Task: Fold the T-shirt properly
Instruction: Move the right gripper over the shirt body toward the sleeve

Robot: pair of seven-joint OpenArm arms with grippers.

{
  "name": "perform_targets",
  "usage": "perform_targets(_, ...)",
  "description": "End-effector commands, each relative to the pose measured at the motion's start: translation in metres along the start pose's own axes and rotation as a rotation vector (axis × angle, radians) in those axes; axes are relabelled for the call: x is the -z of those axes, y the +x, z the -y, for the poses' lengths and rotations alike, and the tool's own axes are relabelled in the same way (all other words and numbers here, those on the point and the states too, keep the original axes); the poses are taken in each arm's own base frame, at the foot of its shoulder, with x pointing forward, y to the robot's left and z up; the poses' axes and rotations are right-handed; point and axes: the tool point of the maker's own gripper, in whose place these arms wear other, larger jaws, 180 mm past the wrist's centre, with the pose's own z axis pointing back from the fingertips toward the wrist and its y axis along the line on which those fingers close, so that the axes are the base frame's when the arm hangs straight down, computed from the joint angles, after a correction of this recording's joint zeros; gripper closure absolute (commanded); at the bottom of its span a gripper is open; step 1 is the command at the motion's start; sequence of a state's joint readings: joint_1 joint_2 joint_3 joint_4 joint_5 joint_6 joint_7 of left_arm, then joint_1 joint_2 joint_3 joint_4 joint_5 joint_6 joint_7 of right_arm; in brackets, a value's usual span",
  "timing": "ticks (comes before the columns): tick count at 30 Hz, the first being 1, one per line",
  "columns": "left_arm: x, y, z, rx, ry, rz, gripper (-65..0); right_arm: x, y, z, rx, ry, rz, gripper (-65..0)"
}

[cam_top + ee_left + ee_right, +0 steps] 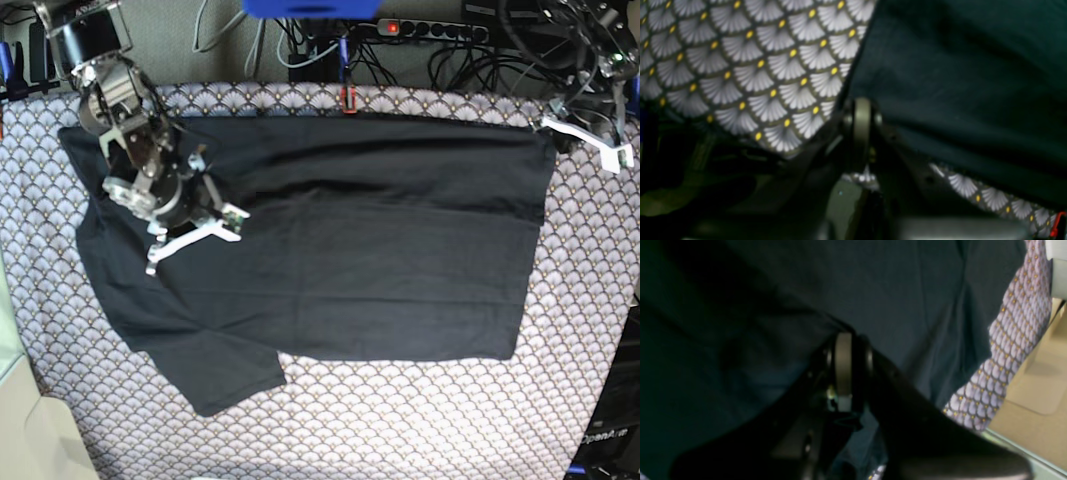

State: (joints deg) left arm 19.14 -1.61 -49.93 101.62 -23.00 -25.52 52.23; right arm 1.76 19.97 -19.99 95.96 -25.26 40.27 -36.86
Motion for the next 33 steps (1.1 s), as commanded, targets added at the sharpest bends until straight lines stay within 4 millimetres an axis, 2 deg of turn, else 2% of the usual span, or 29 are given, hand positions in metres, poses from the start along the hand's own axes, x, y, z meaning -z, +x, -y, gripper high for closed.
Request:
perform_targets(1,-0.004,0.014,0.000,0.012,-0.004,0.049,0.0,-0.004,0.008,0.020,-0.004,-0.049,0.029,-2.1)
perform_targets(10,-0.003,0.015,0.001,0.014,-0.006,0.045,0.0,-0.007,0.043,0.046,-0.015,-0.104,0.103,-2.5)
perform_targets(13,-0.003,0.015,0.002,0.015,-0.007,0.045,0.0,-0.006,0.056,0.043,-0.071,-0.093,0.125,-2.6)
perform_targets(21,-0.003,0.015,0.001,0.018,-0.004,0.049,0.0,-0.003,0.049,0.030,-0.139,-0.062,0.102,-2.6)
perform_targets(25,-0.003,0.017,0.001,0.018,-0.005,0.051,0.0,-0.004,0.047,0.034,-0.144,-0.070,0.095,-2.6)
perform_targets(29,-0.002,0.016,0.002,0.018,-0.008,0.050,0.0,-0.004,0.035,0.040,-0.196,-0.112,0.034,-2.6)
perform_targets(33,-0.002,0.016,0.003,0.019,-0.010,0.049,0.0,0.000,0.036,0.030,-0.211,-0.102,0.021,-2.7)
